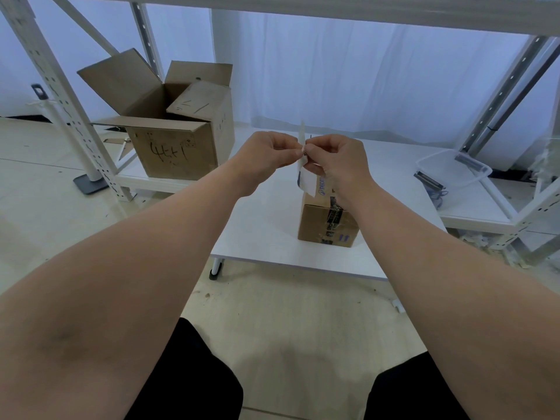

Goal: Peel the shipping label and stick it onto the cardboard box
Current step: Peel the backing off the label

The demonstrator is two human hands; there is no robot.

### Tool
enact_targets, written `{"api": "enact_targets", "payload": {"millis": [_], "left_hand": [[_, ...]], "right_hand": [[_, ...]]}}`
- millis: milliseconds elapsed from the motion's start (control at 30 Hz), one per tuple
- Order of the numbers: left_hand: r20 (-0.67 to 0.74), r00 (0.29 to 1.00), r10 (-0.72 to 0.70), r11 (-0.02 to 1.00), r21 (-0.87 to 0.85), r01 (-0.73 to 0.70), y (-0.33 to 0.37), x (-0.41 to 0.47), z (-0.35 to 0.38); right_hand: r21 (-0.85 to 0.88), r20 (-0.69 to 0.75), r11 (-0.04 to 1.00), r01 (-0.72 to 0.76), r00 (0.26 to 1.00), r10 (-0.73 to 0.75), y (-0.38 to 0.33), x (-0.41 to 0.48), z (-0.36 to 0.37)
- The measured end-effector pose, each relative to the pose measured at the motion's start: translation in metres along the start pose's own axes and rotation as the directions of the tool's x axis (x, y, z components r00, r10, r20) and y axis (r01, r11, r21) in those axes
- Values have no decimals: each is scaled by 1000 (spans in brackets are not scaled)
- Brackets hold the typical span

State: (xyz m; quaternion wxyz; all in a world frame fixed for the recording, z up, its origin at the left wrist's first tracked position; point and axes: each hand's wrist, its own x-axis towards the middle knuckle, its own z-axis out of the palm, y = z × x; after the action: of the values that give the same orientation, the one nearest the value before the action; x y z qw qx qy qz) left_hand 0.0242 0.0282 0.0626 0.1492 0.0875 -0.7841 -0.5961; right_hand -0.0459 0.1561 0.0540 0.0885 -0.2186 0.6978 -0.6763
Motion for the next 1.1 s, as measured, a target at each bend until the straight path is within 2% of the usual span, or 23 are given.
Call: {"api": "enact_targets", "payload": {"millis": [400,533,1100], "left_hand": [[-71,997,39,998,55,-35,-3,3,0],[-59,998,38,992,120,-31,-5,4,1],[-4,1000,6,993,116,-6,-10,7,-1]], "right_hand": [[-55,42,998,-1,999,3,0,-2,-2],[-104,50,995,2,999,3,-1,-4,-2],[-137,63,990,-29,997,38,-1,-6,-3]]}}
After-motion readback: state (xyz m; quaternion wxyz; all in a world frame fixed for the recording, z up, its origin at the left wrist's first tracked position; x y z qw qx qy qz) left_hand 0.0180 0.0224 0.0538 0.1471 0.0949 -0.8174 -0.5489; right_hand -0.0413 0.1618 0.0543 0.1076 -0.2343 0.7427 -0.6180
